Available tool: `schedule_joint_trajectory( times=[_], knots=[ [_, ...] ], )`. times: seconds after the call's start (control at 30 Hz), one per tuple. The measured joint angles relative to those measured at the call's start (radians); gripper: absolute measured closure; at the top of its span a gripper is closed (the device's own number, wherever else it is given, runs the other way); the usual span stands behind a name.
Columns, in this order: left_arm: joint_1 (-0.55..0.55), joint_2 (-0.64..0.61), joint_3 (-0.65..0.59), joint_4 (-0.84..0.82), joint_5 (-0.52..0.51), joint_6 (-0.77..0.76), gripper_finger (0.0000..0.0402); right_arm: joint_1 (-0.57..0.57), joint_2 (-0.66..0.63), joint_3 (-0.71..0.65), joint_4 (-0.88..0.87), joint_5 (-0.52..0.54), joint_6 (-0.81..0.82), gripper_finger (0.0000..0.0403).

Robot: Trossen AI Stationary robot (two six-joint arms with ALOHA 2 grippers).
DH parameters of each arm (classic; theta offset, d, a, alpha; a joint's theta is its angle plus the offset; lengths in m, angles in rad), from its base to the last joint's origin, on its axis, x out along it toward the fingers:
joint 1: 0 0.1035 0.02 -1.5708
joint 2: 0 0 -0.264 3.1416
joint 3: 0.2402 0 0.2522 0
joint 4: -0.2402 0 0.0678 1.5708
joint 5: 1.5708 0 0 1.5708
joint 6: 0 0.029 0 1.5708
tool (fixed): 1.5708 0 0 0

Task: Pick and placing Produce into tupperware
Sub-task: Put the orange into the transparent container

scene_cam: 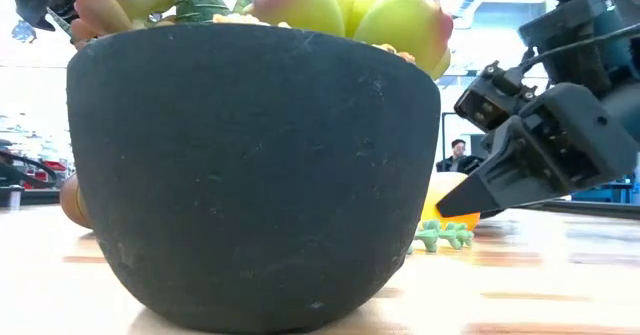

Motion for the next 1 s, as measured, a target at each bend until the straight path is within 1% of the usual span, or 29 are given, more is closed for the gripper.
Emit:
schedule_joint_trajectory(
  times=[0.23, 0.53, 0.73, 1.0],
  knots=[
    [0.000, 0.000, 0.000, -0.006, -0.010, -0.006, 0.0182, -0.014, 0.022, 0.021, 0.003, -0.009, -0.016, 0.0063],
    [0.000, 0.000, 0.000, -0.025, -0.016, -0.020, 0.0182, -0.014, 0.022, 0.021, -0.006, -0.009, -0.017, 0.0101],
    [0.000, 0.000, 0.000, -0.025, -0.016, -0.020, 0.0182, -0.015, 0.022, 0.021, -0.007, -0.009, -0.017, 0.0119],
    [0.000, 0.000, 0.000, -0.025, -0.016, -0.020, 0.0182, -0.015, 0.012, 0.020, -0.016, -0.018, -0.025, 0.0122]
  ],
)
